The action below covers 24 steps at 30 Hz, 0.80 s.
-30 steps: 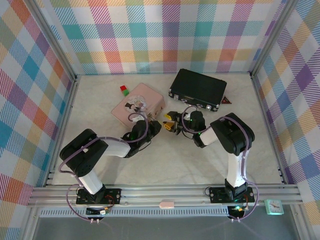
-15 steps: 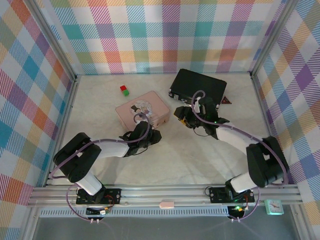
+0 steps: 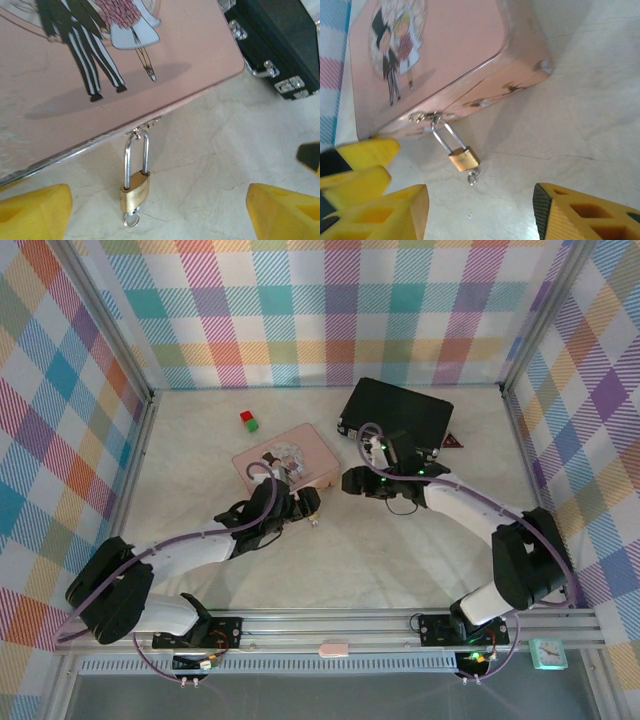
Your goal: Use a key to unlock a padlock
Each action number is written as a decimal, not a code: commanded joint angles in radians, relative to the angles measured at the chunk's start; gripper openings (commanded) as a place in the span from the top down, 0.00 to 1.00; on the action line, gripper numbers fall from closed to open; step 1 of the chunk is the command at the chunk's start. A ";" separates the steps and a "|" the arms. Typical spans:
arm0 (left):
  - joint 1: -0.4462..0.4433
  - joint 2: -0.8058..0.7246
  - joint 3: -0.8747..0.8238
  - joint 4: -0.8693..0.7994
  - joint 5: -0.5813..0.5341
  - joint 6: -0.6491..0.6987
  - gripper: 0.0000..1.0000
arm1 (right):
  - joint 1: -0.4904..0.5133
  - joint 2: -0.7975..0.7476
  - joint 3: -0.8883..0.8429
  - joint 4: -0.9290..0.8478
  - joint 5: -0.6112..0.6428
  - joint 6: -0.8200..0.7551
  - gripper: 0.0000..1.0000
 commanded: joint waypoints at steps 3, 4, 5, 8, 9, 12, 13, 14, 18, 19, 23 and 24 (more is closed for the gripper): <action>0.056 -0.017 -0.036 -0.060 -0.067 0.024 0.11 | 0.076 0.079 0.071 -0.065 -0.019 -0.102 0.44; 0.065 -0.010 -0.037 -0.048 -0.069 0.038 0.11 | 0.083 0.088 0.078 -0.067 -0.019 -0.101 0.45; 0.076 -0.002 -0.037 -0.029 -0.070 0.057 0.11 | 0.086 0.094 0.082 -0.066 -0.019 -0.099 0.45; 0.107 0.031 -0.019 0.002 -0.081 0.129 0.11 | 0.090 0.091 0.081 -0.056 -0.018 -0.096 0.45; 0.120 0.038 -0.009 0.001 -0.073 0.139 0.11 | 0.090 0.088 0.081 -0.053 -0.016 -0.096 0.45; 0.126 0.034 0.021 -0.015 -0.042 0.168 0.13 | 0.091 0.071 0.074 -0.054 -0.008 -0.099 0.45; 0.117 0.025 0.022 -0.017 -0.032 0.167 0.14 | 0.092 0.063 0.068 -0.052 -0.002 -0.098 0.45; 0.104 0.018 0.020 -0.021 -0.031 0.151 0.14 | 0.091 0.056 0.060 -0.047 0.005 -0.097 0.45; 0.029 0.008 -0.004 -0.023 -0.071 0.048 0.16 | 0.091 0.045 0.040 -0.031 0.026 -0.087 0.45; 0.003 0.017 -0.008 -0.016 -0.090 0.023 0.16 | 0.091 0.045 0.036 -0.028 0.029 -0.081 0.45; -0.086 0.100 0.030 -0.030 -0.190 -0.044 0.18 | 0.090 0.043 0.027 -0.013 0.028 -0.067 0.46; -0.098 0.127 0.045 -0.039 -0.209 -0.060 0.18 | 0.090 0.042 0.025 -0.013 0.028 -0.067 0.47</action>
